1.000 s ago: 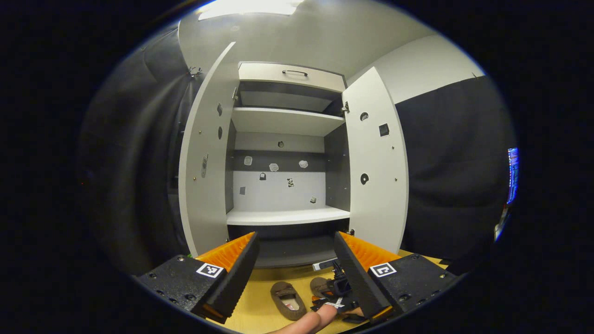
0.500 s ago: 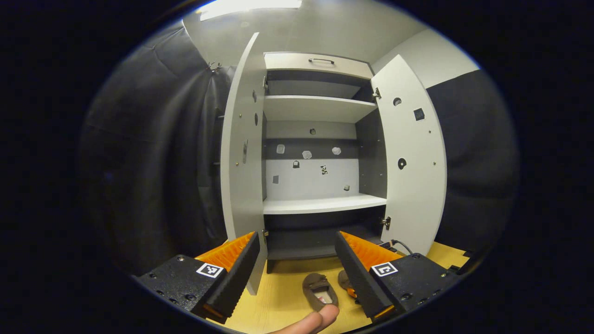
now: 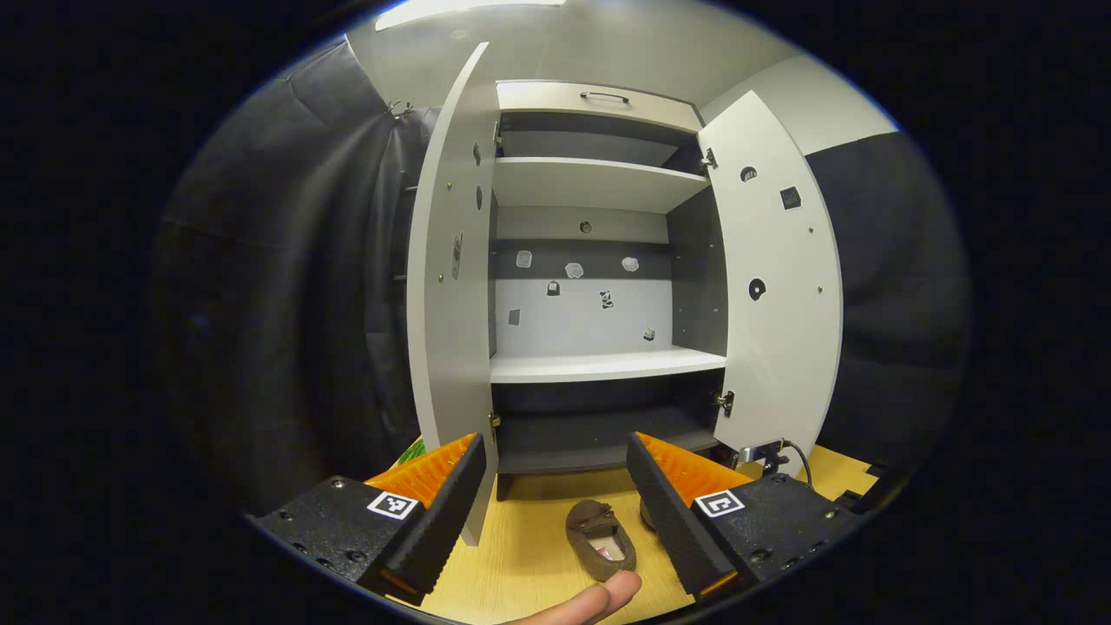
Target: Grab one shoe with the right hand and put it into the shoe cabinet, grab the other shoe with the left hand and put it into the shoe cabinet; then close the right door with the right hand and the left door with the left hand.
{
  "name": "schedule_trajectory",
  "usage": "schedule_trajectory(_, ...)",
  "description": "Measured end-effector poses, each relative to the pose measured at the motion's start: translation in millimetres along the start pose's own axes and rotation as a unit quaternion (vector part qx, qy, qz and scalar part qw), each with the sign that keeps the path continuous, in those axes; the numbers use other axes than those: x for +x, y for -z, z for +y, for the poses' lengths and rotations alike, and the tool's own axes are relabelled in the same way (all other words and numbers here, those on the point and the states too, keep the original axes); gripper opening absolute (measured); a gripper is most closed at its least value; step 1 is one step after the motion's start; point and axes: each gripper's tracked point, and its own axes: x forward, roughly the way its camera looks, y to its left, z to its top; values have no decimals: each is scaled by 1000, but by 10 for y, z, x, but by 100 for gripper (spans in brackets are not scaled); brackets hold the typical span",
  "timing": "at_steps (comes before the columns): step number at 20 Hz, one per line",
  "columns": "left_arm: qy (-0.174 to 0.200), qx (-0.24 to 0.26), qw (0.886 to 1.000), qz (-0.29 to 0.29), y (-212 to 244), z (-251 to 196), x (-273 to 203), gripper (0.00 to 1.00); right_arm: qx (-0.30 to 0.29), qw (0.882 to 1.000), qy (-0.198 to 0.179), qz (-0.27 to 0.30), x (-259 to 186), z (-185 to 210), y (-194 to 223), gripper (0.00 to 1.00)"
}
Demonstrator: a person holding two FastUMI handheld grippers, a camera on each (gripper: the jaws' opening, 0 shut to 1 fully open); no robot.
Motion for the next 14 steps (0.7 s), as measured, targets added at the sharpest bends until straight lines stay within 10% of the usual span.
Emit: schedule_trajectory(14, 4, -4, 1000, -5, -45, -31, 139, 100, -44, 991, -21, -125, -868, 498, -1518, 0)
